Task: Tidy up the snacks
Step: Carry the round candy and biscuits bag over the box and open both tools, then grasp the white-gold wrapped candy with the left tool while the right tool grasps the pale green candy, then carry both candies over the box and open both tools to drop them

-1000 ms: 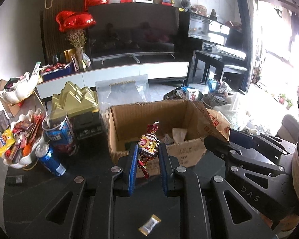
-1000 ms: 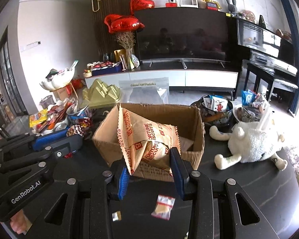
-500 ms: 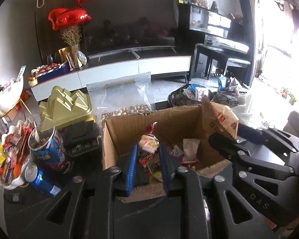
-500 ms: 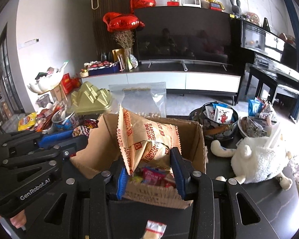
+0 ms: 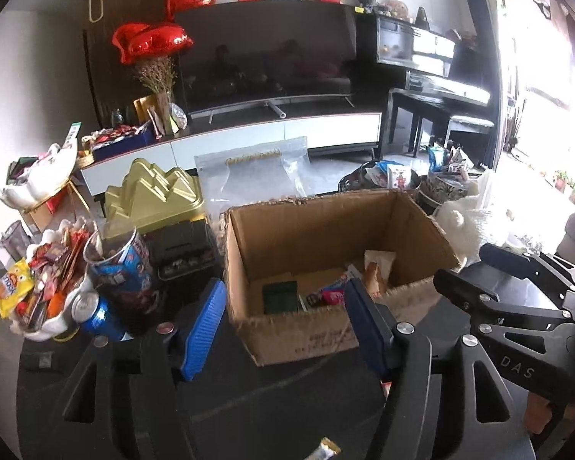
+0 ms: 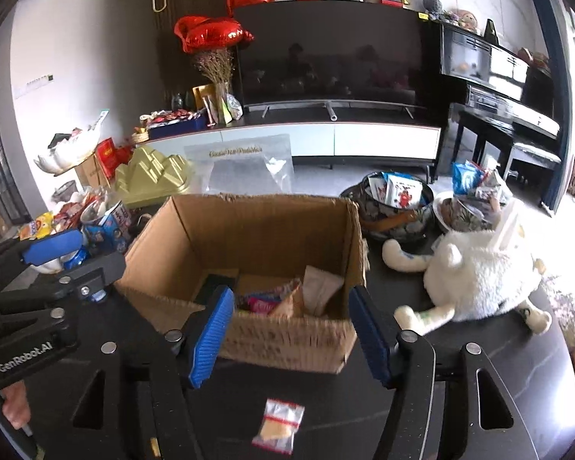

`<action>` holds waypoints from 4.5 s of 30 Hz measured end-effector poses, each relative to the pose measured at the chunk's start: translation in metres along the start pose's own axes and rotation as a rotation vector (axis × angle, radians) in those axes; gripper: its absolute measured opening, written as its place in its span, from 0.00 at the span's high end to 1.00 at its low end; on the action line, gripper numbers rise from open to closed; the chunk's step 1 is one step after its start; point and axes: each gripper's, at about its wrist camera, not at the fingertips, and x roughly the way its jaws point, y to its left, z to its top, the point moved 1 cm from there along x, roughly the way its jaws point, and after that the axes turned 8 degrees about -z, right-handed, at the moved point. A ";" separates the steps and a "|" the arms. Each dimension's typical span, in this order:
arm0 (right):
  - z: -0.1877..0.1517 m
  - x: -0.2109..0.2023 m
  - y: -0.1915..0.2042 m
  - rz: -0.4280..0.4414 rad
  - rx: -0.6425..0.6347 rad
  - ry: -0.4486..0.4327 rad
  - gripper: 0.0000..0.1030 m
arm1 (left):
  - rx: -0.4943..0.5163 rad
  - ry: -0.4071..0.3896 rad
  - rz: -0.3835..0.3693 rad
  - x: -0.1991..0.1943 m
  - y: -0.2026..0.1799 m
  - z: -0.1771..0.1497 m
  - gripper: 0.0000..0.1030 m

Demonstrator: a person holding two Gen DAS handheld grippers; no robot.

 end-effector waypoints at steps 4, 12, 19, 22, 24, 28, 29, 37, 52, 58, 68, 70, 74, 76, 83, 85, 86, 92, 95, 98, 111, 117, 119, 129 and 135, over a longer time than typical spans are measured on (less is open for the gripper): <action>-0.008 -0.018 -0.002 -0.014 0.003 -0.016 0.33 | 0.001 -0.020 -0.001 -0.021 -0.006 -0.009 0.34; -0.026 -0.050 -0.014 -0.060 0.052 -0.011 0.30 | 0.021 -0.020 0.016 -0.049 -0.017 -0.031 0.30; -0.048 -0.055 -0.019 -0.073 0.075 0.050 0.30 | 0.006 0.018 0.008 -0.053 -0.020 -0.055 0.29; -0.059 -0.057 -0.022 -0.080 0.093 0.073 0.30 | 0.008 0.040 0.010 -0.051 -0.021 -0.067 0.28; -0.065 -0.056 -0.023 -0.089 0.099 0.089 0.30 | 0.008 0.057 0.014 -0.049 -0.021 -0.072 0.28; -0.079 -0.048 -0.025 -0.112 0.106 0.143 0.30 | -0.006 0.095 0.011 -0.043 -0.019 -0.085 0.28; -0.084 -0.045 -0.027 -0.116 0.112 0.160 0.30 | -0.010 0.104 0.012 -0.041 -0.019 -0.089 0.28; -0.115 -0.020 -0.030 -0.126 0.128 0.294 0.30 | -0.021 0.217 -0.025 -0.014 -0.018 -0.119 0.28; -0.158 0.019 -0.040 -0.146 0.131 0.534 0.35 | -0.013 0.450 -0.056 0.050 -0.021 -0.161 0.28; -0.167 0.026 -0.041 -0.165 0.132 0.574 0.39 | -0.021 0.488 -0.054 0.062 -0.021 -0.168 0.28; -0.178 0.041 -0.043 -0.164 0.164 0.637 0.56 | -0.049 0.541 -0.058 0.078 -0.016 -0.172 0.35; -0.178 0.040 -0.045 -0.169 0.170 0.632 0.58 | -0.046 0.544 -0.060 0.079 -0.016 -0.172 0.39; -0.177 0.040 -0.046 -0.172 0.183 0.628 0.63 | -0.070 0.559 -0.086 0.081 -0.017 -0.173 0.52; -0.177 0.039 -0.044 -0.173 0.181 0.623 0.73 | -0.089 0.567 -0.101 0.081 -0.018 -0.175 0.62; -0.177 0.038 -0.038 -0.134 0.187 0.609 0.80 | -0.113 0.581 -0.151 0.079 -0.020 -0.179 0.80; -0.178 0.034 -0.033 -0.121 0.191 0.605 0.80 | -0.119 0.570 -0.160 0.076 -0.020 -0.177 0.81; -0.178 0.031 -0.030 -0.113 0.186 0.598 0.80 | -0.123 0.566 -0.162 0.075 -0.020 -0.177 0.82; -0.174 0.016 -0.017 -0.058 0.191 0.568 0.80 | -0.125 0.526 -0.173 0.058 -0.024 -0.167 0.82; -0.172 0.012 -0.015 -0.040 0.191 0.555 0.80 | -0.115 0.504 -0.169 0.048 -0.027 -0.163 0.82; -0.170 0.009 -0.016 -0.030 0.181 0.538 0.80 | -0.107 0.488 -0.171 0.040 -0.032 -0.159 0.82; -0.146 -0.036 0.001 0.030 0.119 0.390 0.80 | -0.097 0.387 -0.215 -0.006 -0.040 -0.142 0.82; -0.131 -0.053 0.005 0.053 0.116 0.327 0.80 | -0.082 0.314 -0.217 -0.026 -0.040 -0.124 0.82; -0.124 -0.059 0.007 0.063 0.116 0.304 0.80 | -0.077 0.294 -0.220 -0.031 -0.041 -0.118 0.82; -0.091 -0.067 0.015 0.091 0.107 0.221 0.80 | -0.076 0.218 -0.204 -0.042 -0.035 -0.091 0.82; -0.075 -0.063 0.021 0.118 0.105 0.200 0.80 | -0.079 0.189 -0.201 -0.043 -0.032 -0.077 0.82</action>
